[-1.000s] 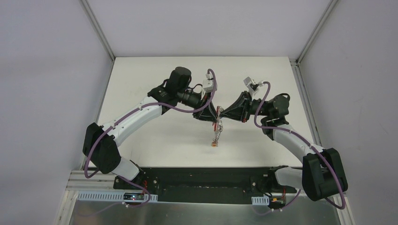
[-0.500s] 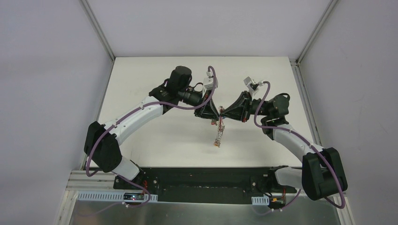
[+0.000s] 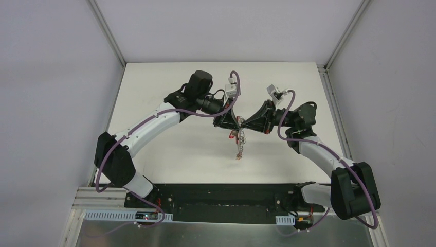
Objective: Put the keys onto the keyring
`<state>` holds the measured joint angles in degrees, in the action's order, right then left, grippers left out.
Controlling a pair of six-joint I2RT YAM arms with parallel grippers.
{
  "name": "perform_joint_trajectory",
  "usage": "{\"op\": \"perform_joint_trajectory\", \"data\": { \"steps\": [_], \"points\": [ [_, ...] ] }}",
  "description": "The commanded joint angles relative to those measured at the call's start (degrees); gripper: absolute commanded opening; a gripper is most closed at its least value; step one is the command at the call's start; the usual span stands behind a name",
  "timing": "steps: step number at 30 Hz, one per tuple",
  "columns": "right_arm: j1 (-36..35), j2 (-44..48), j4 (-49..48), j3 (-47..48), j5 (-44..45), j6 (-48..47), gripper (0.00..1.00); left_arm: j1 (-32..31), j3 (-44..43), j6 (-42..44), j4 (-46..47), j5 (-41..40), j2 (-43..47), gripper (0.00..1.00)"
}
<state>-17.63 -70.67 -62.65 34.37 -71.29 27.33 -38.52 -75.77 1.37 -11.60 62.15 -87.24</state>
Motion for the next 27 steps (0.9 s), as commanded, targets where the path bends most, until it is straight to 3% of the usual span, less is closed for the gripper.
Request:
{"op": "perform_joint_trajectory", "data": {
  "steps": [1,8,18,27],
  "points": [
    [0.37,1.71,4.99,1.63,0.16,-7.41,0.0,0.24,-8.0,6.84,-13.93,-2.83,-0.36,0.0],
    [0.27,1.6,7.2,2.26,0.01,-9.05,0.12,-0.98,-18.47,17.69,-34.04,-13.01,-3.43,0.0],
    [0.19,3.09,7.36,2.14,-0.79,-9.94,0.23,-4.79,-27.6,23.07,-46.89,-24.89,-7.04,0.0],
    [-1.22,3.27,7.63,2.86,-3.08,-9.32,0.28,-7.09,-31.26,30.68,-51.34,-27.07,-7.22,0.0]
  ]
}}
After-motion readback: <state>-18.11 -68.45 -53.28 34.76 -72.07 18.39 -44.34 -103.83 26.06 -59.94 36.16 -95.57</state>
